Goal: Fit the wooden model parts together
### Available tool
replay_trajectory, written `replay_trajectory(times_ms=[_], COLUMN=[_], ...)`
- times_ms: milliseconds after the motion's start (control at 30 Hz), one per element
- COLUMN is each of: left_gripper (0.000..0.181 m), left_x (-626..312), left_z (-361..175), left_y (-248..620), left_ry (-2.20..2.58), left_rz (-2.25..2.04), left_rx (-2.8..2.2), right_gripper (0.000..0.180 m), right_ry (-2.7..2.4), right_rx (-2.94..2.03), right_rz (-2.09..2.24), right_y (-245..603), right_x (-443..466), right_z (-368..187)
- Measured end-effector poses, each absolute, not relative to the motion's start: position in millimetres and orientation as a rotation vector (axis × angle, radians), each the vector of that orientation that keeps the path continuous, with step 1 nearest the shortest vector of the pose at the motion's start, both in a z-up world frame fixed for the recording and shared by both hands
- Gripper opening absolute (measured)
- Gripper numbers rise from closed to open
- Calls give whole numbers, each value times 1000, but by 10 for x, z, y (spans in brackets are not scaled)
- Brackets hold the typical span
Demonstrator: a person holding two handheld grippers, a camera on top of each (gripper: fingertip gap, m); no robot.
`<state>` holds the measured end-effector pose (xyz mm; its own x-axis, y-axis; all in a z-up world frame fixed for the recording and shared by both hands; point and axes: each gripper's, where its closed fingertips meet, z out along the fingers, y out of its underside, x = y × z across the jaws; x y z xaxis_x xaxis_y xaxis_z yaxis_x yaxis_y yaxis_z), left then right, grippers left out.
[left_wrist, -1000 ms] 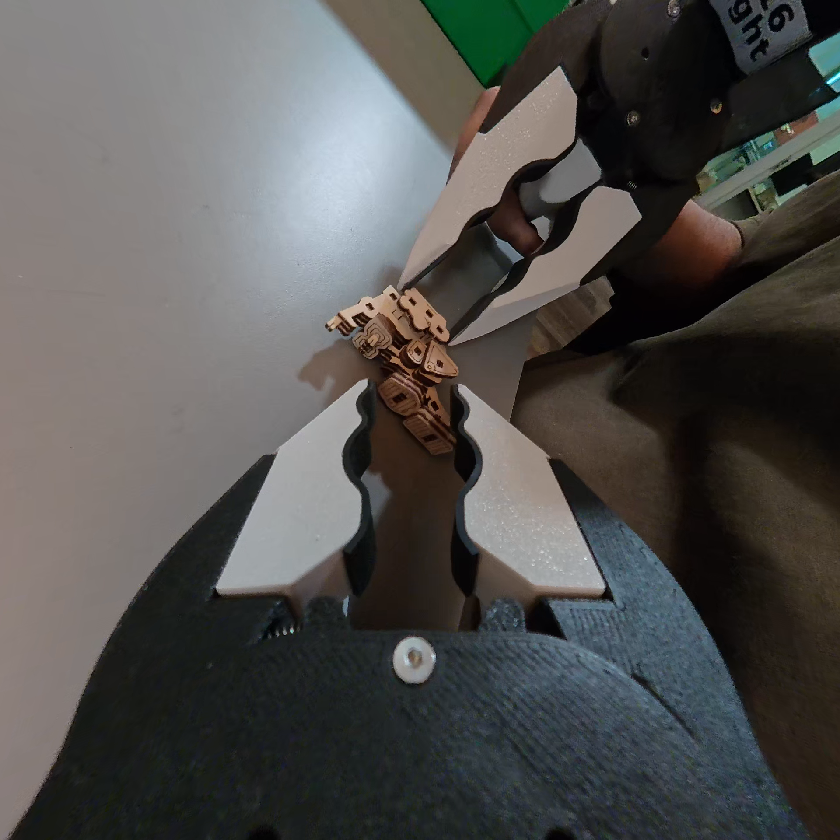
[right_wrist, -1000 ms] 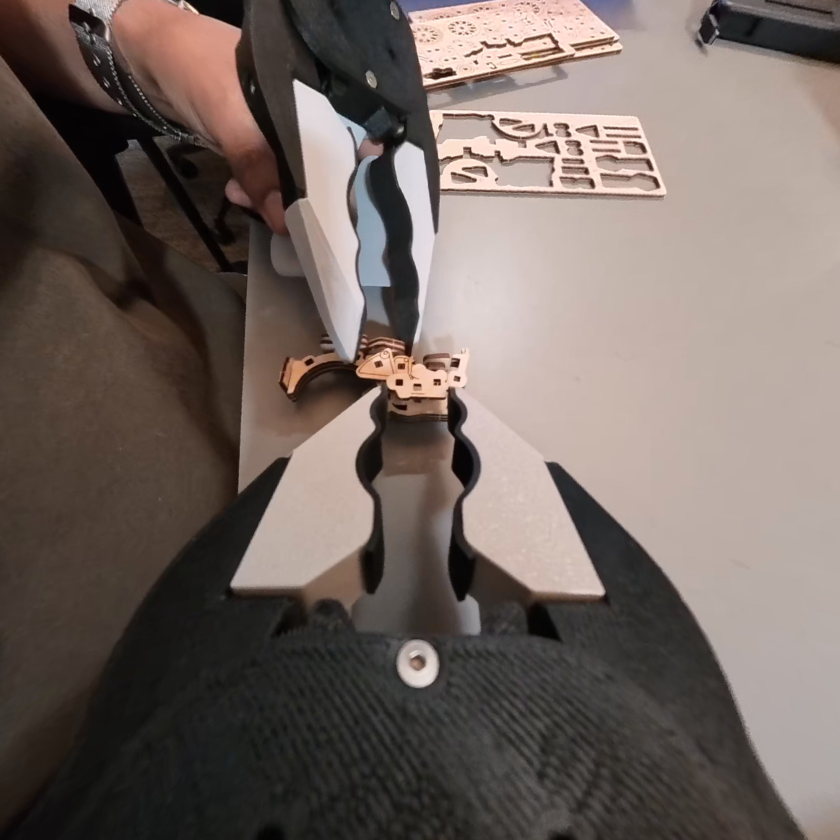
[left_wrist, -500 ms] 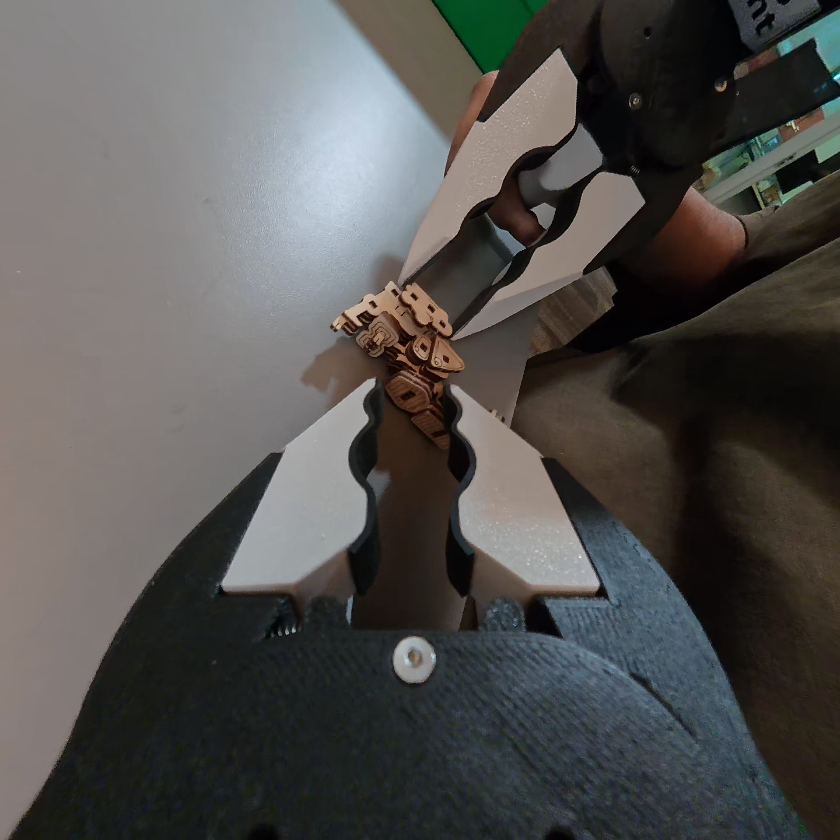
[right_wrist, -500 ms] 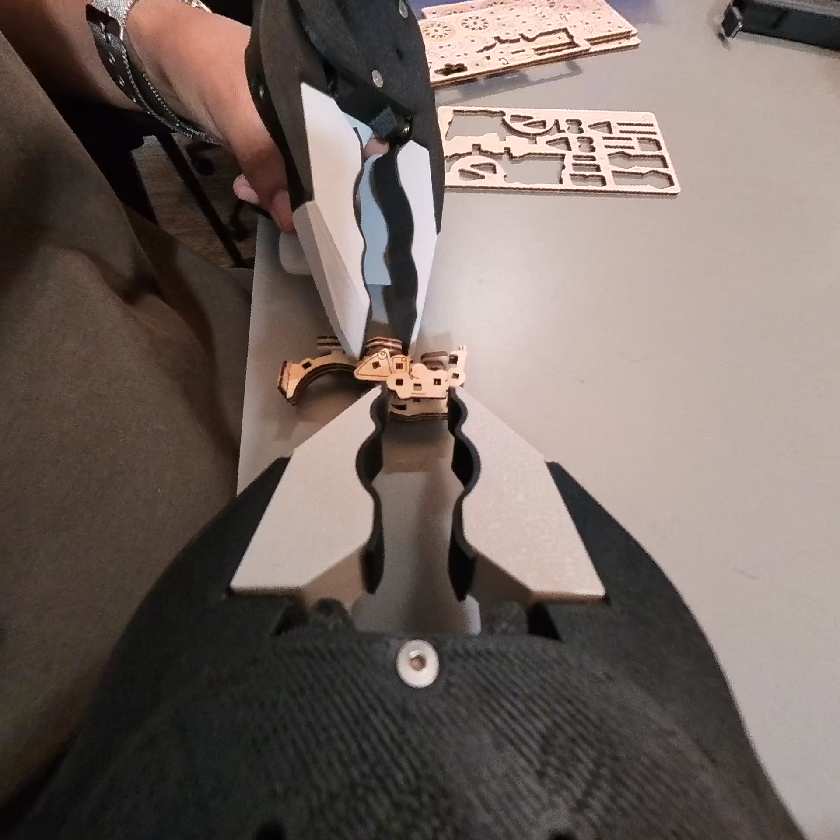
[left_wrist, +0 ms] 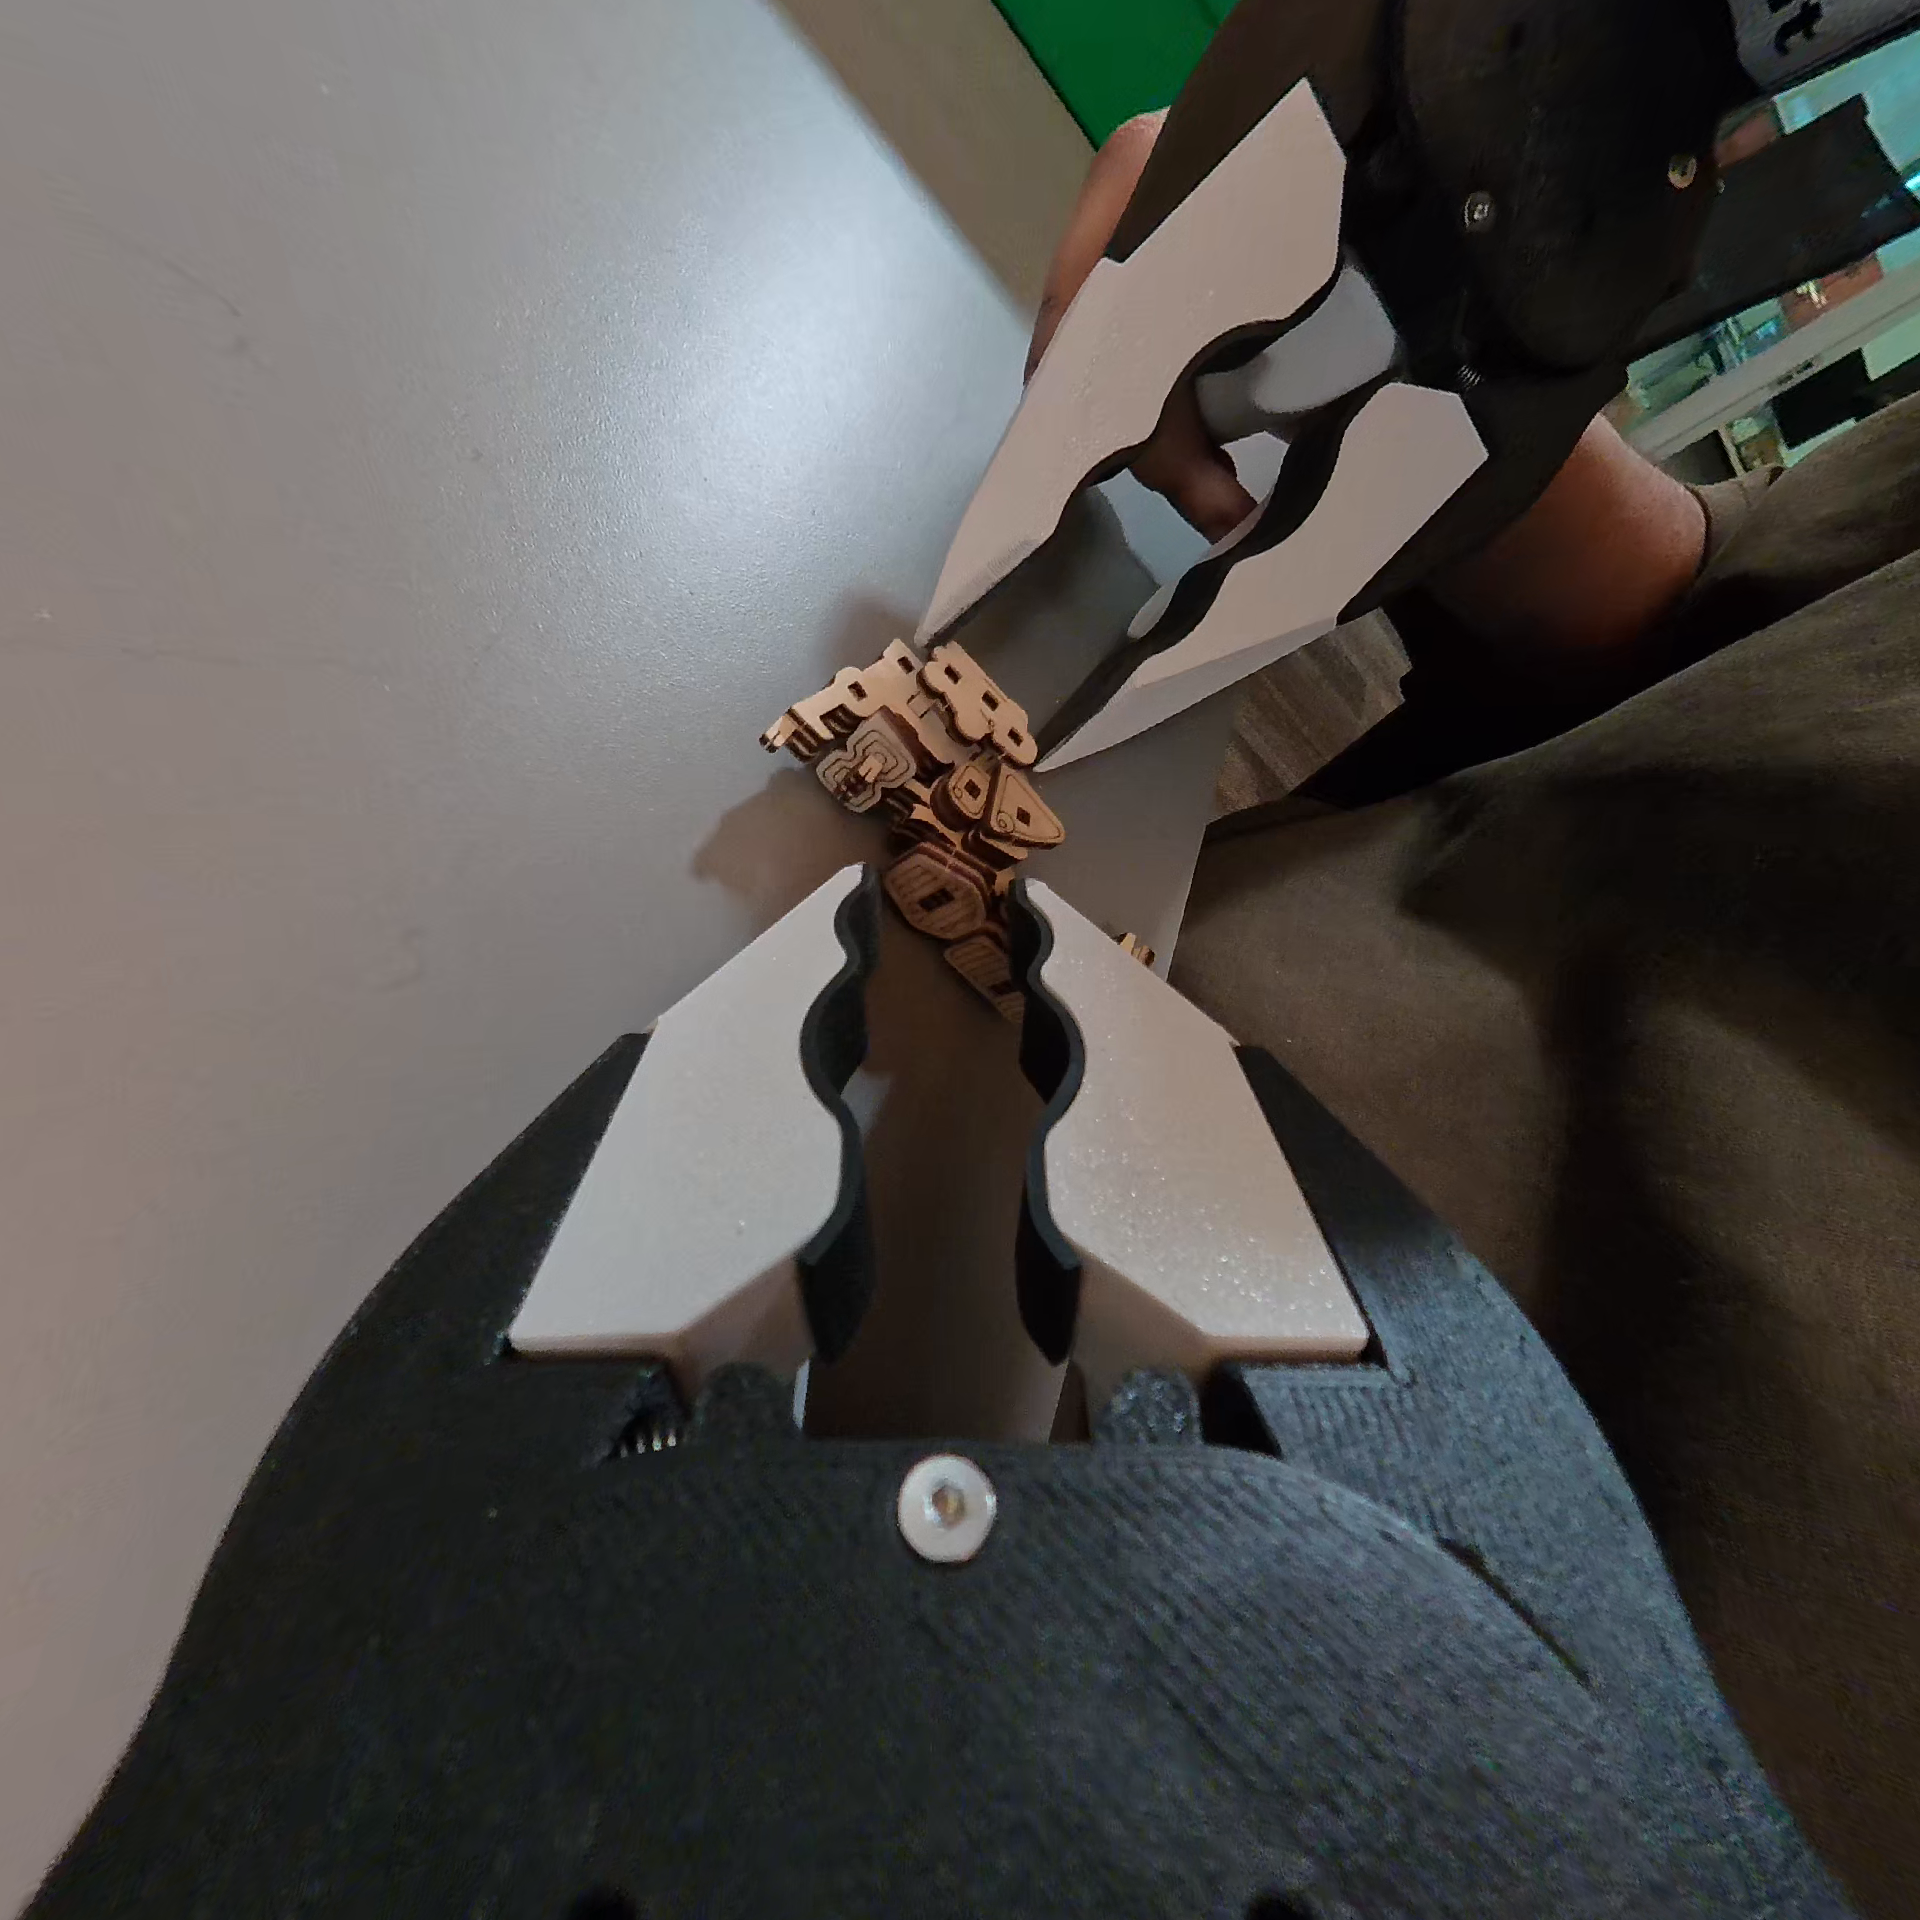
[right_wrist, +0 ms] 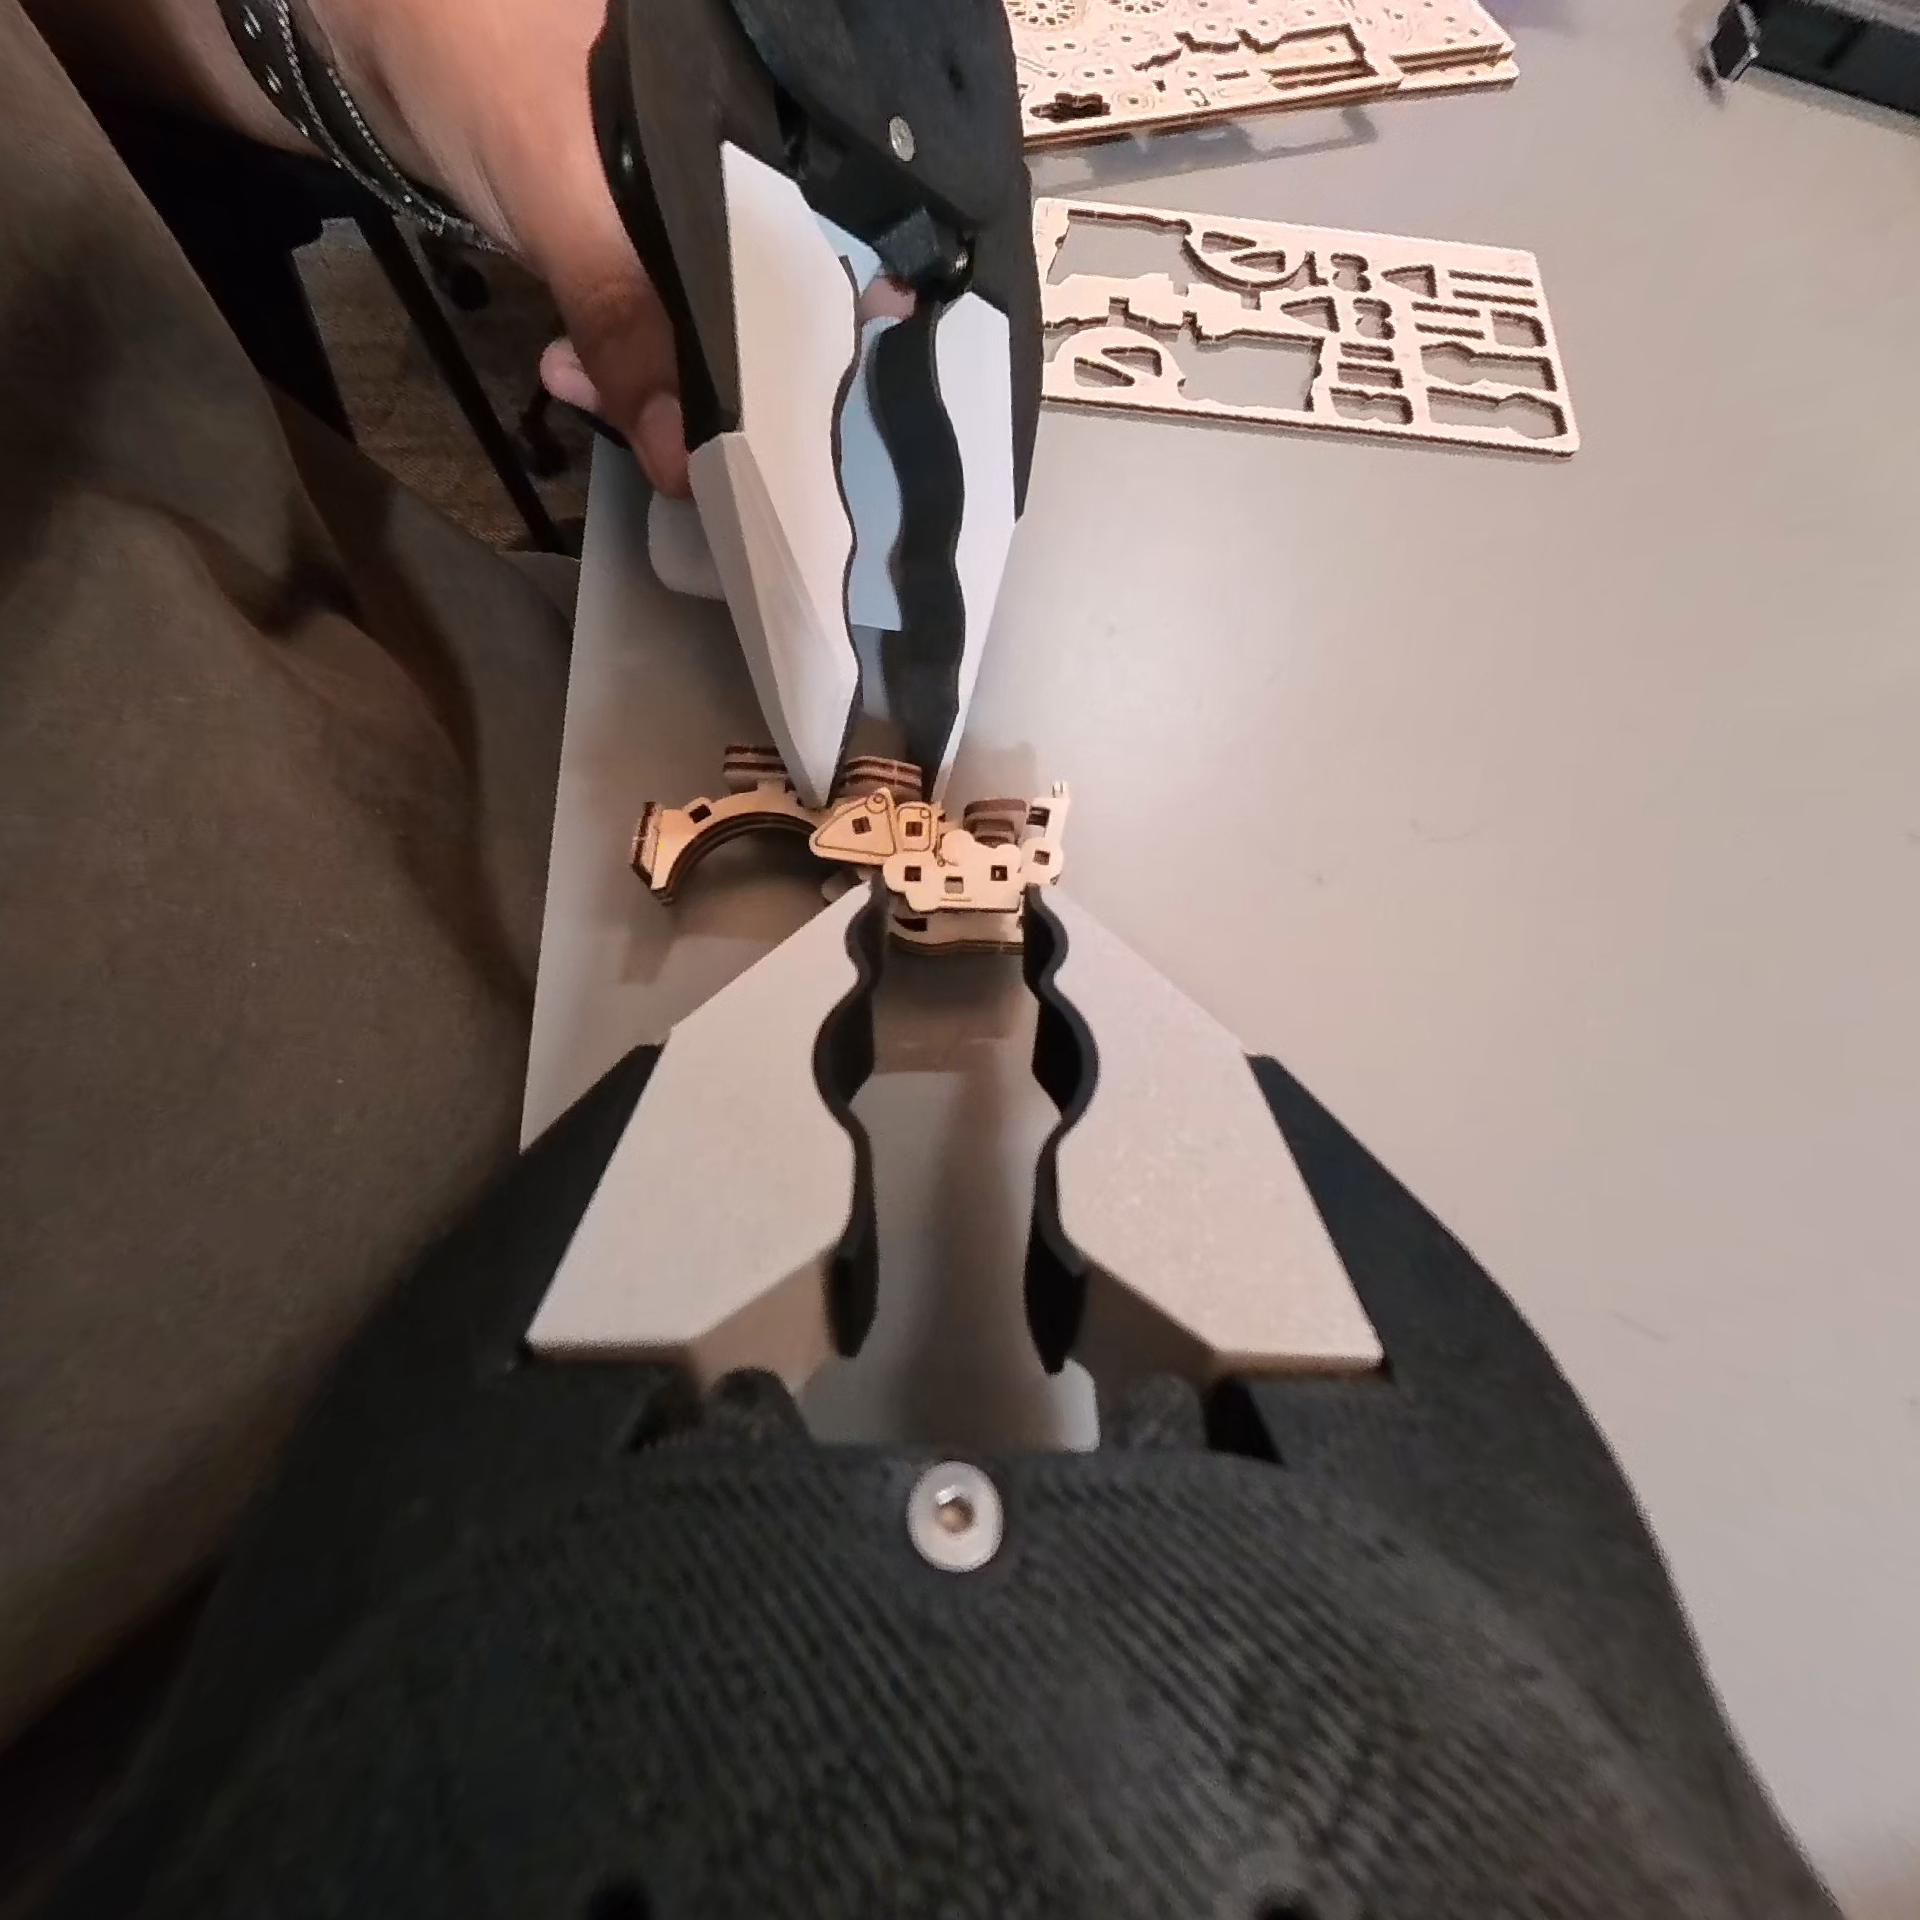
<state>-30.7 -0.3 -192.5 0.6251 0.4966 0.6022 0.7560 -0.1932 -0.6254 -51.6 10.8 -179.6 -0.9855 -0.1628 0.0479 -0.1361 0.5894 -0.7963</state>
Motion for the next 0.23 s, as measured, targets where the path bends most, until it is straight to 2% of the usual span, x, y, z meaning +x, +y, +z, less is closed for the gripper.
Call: replay_trajectory(times_ms=[233], left_gripper=[22], left_x=[-309], left_z=[-1924], left_y=[-5], left_ry=[-1006], left_rz=[-329], left_rx=[-1849], right_gripper=[24], right_ry=[2794], right_rx=[-289], right_rz=[-1381], right_y=[117], right_x=[-516], right_z=[-1795])
